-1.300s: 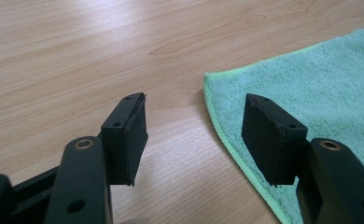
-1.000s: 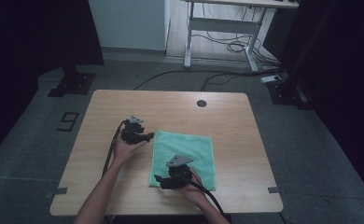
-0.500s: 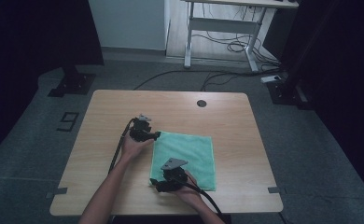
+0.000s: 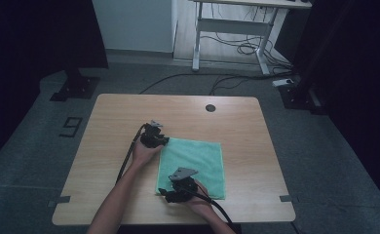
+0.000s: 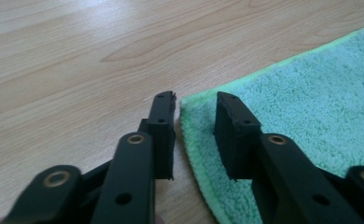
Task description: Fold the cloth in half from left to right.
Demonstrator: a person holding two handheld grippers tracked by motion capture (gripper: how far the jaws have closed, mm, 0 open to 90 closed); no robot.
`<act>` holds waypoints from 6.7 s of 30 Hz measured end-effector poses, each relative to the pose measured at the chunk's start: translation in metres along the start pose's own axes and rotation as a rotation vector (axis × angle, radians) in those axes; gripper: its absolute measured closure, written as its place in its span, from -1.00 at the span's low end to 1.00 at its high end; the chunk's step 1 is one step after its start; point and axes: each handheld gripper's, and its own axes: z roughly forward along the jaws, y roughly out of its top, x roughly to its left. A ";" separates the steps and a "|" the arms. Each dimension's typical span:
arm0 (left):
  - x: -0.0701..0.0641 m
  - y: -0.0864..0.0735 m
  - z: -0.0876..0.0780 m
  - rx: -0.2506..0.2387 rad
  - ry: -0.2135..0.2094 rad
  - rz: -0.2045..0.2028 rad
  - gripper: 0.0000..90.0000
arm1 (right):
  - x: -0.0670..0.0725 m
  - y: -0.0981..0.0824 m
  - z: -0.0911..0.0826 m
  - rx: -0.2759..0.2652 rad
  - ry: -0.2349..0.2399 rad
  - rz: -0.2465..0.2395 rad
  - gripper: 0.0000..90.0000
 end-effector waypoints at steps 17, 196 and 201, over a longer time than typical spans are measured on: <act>-0.004 0.002 -0.008 -0.010 -0.033 -0.006 0.96 | 0.016 0.002 0.014 0.005 0.058 -0.064 0.16; -0.037 -0.008 -0.010 0.074 -0.102 0.098 0.07 | -0.034 -0.017 -0.018 0.067 -0.172 0.051 -0.03; -0.049 -0.007 -0.006 0.077 -0.126 0.114 0.06 | -0.037 -0.028 -0.033 0.059 -0.161 0.057 -0.01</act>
